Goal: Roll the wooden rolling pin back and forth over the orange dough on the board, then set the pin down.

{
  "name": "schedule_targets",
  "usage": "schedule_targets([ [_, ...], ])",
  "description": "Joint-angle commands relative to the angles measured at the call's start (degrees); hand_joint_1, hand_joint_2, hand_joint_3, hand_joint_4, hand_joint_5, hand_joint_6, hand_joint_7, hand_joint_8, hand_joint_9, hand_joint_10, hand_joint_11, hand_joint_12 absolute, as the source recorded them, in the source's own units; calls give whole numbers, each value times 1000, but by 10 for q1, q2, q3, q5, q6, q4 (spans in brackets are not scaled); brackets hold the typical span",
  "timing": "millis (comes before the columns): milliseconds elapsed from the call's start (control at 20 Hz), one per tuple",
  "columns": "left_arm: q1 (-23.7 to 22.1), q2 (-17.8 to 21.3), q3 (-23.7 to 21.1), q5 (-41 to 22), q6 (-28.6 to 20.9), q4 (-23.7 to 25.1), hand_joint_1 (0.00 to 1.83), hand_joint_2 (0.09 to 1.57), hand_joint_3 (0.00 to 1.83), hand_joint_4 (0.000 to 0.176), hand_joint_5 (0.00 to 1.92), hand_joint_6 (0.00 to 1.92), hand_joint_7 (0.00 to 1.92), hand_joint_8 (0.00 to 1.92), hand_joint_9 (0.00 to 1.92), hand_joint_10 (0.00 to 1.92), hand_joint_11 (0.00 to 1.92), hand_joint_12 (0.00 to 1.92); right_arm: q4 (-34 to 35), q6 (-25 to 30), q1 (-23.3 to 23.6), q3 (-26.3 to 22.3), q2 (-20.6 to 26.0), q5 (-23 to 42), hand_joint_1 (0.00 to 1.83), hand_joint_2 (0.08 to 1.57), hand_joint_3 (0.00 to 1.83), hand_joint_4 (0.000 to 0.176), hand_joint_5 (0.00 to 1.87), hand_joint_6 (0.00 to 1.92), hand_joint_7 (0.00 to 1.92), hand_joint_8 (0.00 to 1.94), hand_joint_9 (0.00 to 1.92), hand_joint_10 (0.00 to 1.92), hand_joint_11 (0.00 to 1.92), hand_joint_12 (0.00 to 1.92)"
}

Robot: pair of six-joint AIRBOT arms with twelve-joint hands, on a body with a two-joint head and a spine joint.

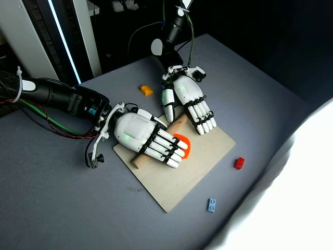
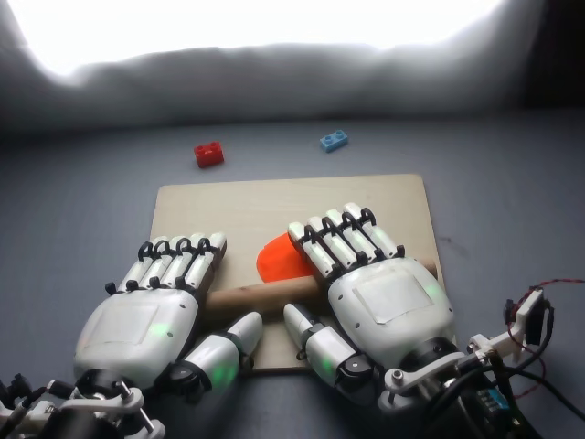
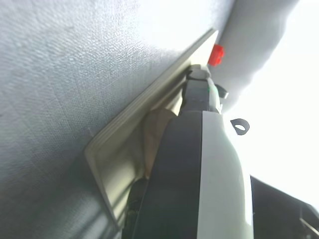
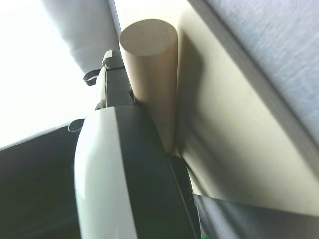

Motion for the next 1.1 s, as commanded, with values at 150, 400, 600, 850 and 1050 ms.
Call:
schedule_targets([
  [150, -9, -5, 8, 36, -6, 14, 0, 1413, 0, 0, 0, 0, 0, 0, 0, 0, 0, 0, -11, 3, 1, 9, 3, 40, 0, 1571, 93, 0, 96, 6, 79, 2, 41, 1, 0, 0],
  [400, -16, -8, 16, 35, -7, 11, 0, 1414, 0, 0, 0, 0, 0, 0, 0, 0, 0, 0, -11, 8, -1, 13, 7, 36, 0, 1571, 100, 0, 100, 7, 83, 2, 46, 3, 0, 0],
  [600, -18, -11, 22, 35, -8, 11, 0, 1413, 0, 0, 0, 0, 0, 0, 0, 0, 0, 0, -11, 9, 5, 18, 7, 37, 0, 1569, 100, 0, 79, 0, 64, 1, 36, 2, 0, 0],
  [850, -21, -15, 32, 25, -8, 12, 0, 1417, 0, 0, 0, 0, 0, 0, 0, 0, 0, 0, -10, 16, 8, 28, 7, 36, 0, 1568, 92, 0, 99, 9, 88, 10, 53, 9, 0, 0],
  [1050, -26, -15, 39, 12, -8, 16, 0, 1418, 0, 0, 0, 0, 0, 0, 0, 0, 0, 0, -10, 17, 11, 33, 6, 36, 0, 1571, 89, 0, 106, 11, 88, 8, 51, 7, 0, 0],
])
